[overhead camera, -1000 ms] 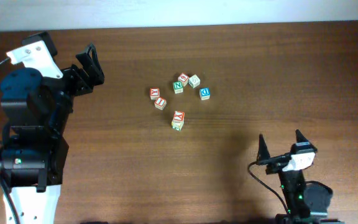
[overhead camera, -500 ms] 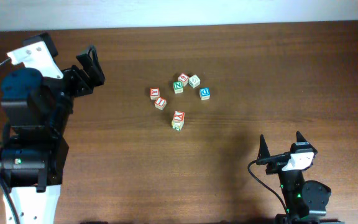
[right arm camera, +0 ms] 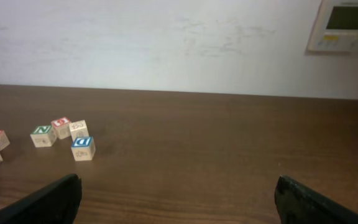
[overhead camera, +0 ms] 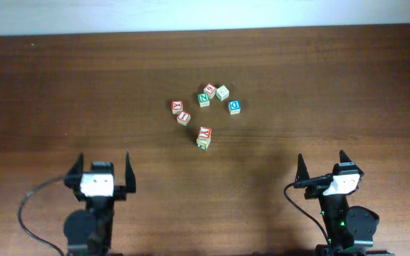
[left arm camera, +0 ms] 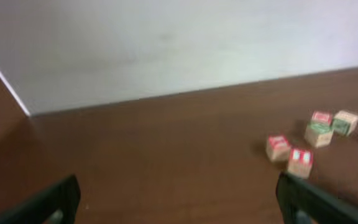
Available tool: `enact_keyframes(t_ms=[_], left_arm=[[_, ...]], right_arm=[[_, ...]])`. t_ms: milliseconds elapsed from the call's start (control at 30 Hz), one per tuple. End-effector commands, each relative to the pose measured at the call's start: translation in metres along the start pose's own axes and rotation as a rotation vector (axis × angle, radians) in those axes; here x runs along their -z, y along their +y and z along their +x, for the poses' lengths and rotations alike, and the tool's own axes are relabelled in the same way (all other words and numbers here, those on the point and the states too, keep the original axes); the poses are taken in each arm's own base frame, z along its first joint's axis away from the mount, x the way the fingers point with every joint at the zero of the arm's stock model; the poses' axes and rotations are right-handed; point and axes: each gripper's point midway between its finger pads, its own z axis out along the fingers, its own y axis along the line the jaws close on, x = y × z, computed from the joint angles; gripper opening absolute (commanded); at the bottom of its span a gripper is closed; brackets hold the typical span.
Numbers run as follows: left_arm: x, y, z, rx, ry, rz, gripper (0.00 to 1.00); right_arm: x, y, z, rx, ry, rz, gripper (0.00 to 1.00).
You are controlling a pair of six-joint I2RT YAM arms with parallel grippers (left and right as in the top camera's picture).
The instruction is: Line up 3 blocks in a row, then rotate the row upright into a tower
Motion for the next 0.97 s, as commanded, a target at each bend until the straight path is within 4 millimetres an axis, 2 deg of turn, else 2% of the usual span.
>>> enact_keyframes(t_ms=[0, 33, 100, 933], left_arm=[[0.003, -0.002, 0.028, -0.121, -0.04, -0.02, 0.99], [0.003, -0.003, 0.037, -0.126, -0.031, -0.022, 0.99], [0.005, -0.002, 0.038, -0.126, -0.025, -0.028, 0.99], [0.005, -0.002, 0.038, -0.126, -0.023, -0.028, 0.99]], right_arm=[[0.0, -0.003, 0.003, -0.002, 0.002, 0.015, 0.99], [0.0, -0.003, 0.003, -0.002, 0.002, 0.015, 0.99], [0.0, -0.003, 0.003, -0.002, 0.002, 0.015, 0.99], [0.0, -0.003, 0.003, -0.002, 0.002, 0.015, 0.99]])
